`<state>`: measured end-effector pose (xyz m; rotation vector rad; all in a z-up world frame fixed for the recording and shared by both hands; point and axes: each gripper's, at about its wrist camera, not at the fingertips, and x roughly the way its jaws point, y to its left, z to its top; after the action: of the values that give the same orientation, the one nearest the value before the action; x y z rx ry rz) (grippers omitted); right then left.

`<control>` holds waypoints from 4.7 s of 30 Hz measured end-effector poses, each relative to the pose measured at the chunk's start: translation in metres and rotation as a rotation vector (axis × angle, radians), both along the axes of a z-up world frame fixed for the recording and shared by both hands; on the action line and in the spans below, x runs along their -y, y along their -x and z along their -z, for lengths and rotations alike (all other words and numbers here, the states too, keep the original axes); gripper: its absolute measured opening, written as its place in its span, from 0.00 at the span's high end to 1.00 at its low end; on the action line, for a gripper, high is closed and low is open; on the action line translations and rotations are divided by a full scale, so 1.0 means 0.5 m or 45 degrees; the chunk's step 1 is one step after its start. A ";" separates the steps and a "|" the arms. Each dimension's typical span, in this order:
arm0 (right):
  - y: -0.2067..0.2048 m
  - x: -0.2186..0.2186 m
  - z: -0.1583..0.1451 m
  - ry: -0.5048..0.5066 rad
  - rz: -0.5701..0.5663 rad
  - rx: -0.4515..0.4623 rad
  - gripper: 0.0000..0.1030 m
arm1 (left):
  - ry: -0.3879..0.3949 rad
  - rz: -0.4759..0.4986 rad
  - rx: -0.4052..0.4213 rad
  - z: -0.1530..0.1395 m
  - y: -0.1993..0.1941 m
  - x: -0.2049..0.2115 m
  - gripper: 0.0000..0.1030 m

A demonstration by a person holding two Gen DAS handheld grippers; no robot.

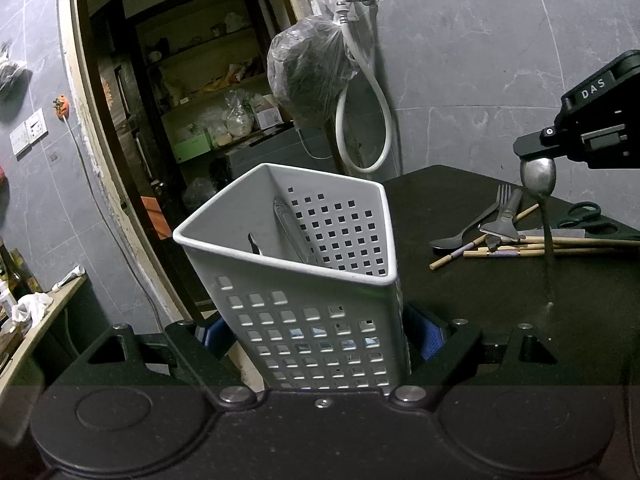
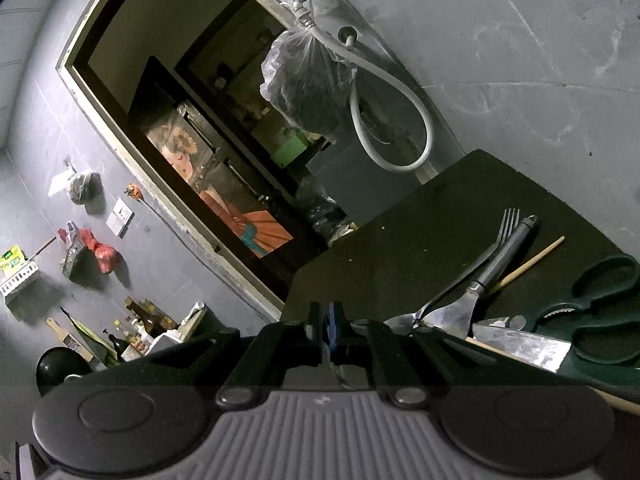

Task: Organize utensils
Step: 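Carry the silver spoon over the caddy and drop it in with the right tool, then move the right tool back to the utensil pile above a silver spoon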

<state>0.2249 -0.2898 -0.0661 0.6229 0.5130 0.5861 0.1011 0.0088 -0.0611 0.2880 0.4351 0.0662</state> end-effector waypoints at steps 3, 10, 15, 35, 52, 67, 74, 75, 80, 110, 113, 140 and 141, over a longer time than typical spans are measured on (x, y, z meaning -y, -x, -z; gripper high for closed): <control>0.007 0.004 0.000 0.012 0.001 0.001 0.97 | -0.002 0.001 0.000 0.001 0.000 0.000 0.15; 0.014 0.000 -0.010 0.013 -0.018 0.007 0.97 | -0.002 0.001 0.000 0.001 0.000 0.000 0.15; 0.007 -0.016 -0.045 -0.033 -0.055 0.051 0.97 | -0.002 0.001 0.000 0.001 0.000 0.001 0.15; -0.095 -0.227 -0.170 -0.333 -0.471 0.196 0.96 | -0.005 0.003 0.007 0.003 0.001 0.003 0.15; -0.018 -0.285 -0.119 0.033 -0.557 0.241 0.37 | -0.018 0.034 0.001 0.008 -0.003 -0.004 0.15; 0.038 -0.143 -0.114 0.233 -0.253 0.259 0.00 | -0.021 0.035 -0.013 0.006 -0.010 -0.001 0.15; 0.016 -0.108 -0.041 0.387 -0.141 0.138 0.00 | -0.020 0.032 -0.014 0.005 -0.010 -0.001 0.15; 0.007 -0.108 -0.032 0.398 -0.130 0.121 0.00 | -0.021 0.030 -0.014 0.005 -0.011 0.000 0.15; -0.042 -0.125 0.000 0.457 -0.125 0.088 0.00 | -0.017 0.026 -0.014 0.005 -0.011 -0.003 0.15; -0.198 -0.248 0.087 0.644 -0.259 0.071 0.04 | -0.023 0.033 -0.013 0.005 -0.012 -0.001 0.15; -0.218 -0.241 0.095 0.627 -0.214 0.045 0.03 | -0.024 0.034 -0.013 0.006 -0.012 -0.001 0.15; -0.214 -0.261 0.109 0.555 -0.306 0.038 0.02 | -0.026 0.039 -0.009 0.007 -0.012 0.002 0.15; -0.209 -0.260 0.105 0.564 -0.309 0.047 0.03 | -0.026 0.039 -0.009 0.007 -0.013 0.003 0.15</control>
<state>0.3294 -0.1596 -0.1186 0.1294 0.6648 0.6845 0.1075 0.0076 -0.0644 0.3151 0.4370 0.0395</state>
